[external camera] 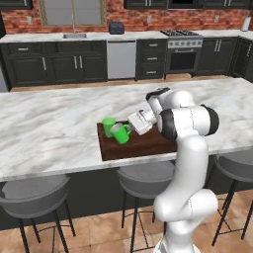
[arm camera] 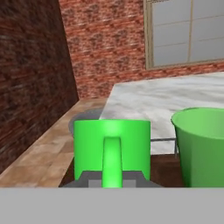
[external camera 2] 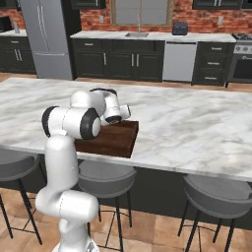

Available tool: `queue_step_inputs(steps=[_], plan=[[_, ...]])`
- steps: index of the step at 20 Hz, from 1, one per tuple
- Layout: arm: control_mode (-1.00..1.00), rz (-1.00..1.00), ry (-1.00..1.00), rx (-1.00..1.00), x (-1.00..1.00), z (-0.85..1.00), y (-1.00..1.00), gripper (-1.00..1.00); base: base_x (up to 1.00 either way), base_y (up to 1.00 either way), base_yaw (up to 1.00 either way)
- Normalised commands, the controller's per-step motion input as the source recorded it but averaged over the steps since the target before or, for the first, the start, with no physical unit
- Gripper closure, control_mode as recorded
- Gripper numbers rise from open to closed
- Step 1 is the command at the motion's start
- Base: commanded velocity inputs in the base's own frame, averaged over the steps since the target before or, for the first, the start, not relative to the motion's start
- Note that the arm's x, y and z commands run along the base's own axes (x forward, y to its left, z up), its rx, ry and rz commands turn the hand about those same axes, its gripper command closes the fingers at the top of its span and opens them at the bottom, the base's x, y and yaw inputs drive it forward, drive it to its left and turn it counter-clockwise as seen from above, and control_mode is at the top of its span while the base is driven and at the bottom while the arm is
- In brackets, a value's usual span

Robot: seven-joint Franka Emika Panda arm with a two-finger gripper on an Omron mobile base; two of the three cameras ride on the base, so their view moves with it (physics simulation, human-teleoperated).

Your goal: There is a tray on the dining counter. Grab the cup, mug, and pitcher and place them on the tray. The pitcher may be placed next to the tray if it cannot fit the tray.

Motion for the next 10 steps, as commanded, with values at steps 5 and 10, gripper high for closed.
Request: queue_step_inputs(steps=[5,10], plan=[[-1.00,0.00,0.00,0.02,0.15,-0.19,0.18,1.00,0.00,0.00,0.00],[-1.00,0.00,0.00,0.05,0.19,-0.10,0.19,1.00,0.00,0.00,0.00]])
